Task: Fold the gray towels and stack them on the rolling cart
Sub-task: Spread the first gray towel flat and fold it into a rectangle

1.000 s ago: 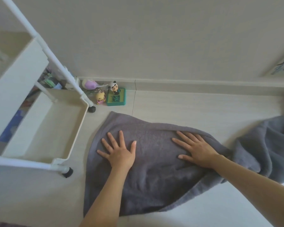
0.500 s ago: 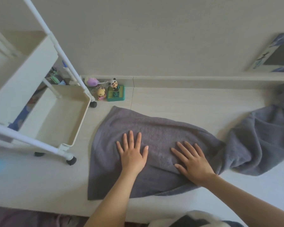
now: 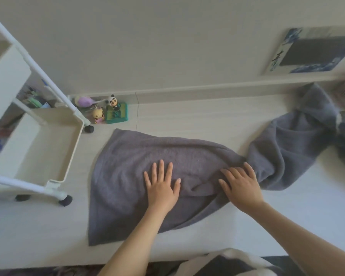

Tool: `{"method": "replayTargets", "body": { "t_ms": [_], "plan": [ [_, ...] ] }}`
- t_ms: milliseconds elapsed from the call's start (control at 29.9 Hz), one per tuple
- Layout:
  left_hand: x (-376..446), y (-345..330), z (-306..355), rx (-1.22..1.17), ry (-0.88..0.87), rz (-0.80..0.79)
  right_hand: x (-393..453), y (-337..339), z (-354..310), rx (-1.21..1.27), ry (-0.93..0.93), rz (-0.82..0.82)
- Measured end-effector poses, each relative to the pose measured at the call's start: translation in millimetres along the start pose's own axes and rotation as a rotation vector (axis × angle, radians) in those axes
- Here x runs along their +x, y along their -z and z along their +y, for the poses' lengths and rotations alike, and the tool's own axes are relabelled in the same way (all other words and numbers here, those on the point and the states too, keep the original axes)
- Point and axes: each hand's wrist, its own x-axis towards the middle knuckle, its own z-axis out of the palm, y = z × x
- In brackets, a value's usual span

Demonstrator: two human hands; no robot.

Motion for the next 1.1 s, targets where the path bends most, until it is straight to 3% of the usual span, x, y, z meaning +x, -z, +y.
{"method": "replayTargets", "body": {
  "t_ms": [134, 234, 368, 535, 669, 870, 936, 1104],
  "plan": [
    [7.8, 11.0, 26.6, -0.085, 0.022, 0.014, -3.1, 2.6, 26.2, 0.037, 0.001, 0.201],
    [13.3, 14.5, 58.0, -0.158, -0.072, 0.072, 9.3, 6.4, 45.5, 0.111, -0.152, 0.253],
    [23.8, 14.3, 100.8, -0.183, -0.190, 0.048, 40.0, 24.8, 72.8, 0.137, -0.362, 0.068],
    [42.2, 10.7, 142.8, -0.240, -0.293, -0.008, 71.7, 23.1, 88.6, 0.094, -0.449, -0.112],
    [53.5, 5.1, 154.1, -0.158, -0.247, -0.144, 76.2, 18.2, 89.7, 0.023, -0.451, -0.119],
    [58.3, 8.5, 160.9, -0.136, -0.148, -0.204, 80.4, 15.4, 100.0, 0.094, -0.404, -0.106],
    [61.5, 9.7, 160.6, -0.144, -0.104, -0.220, 81.1, 22.4, 103.6, 0.240, -0.413, -0.033],
    [81.1, 14.9, 148.6, -0.203, 0.024, -0.232, 52.0, 62.6, 129.0, 0.739, -0.558, 0.375]
  ]
}}
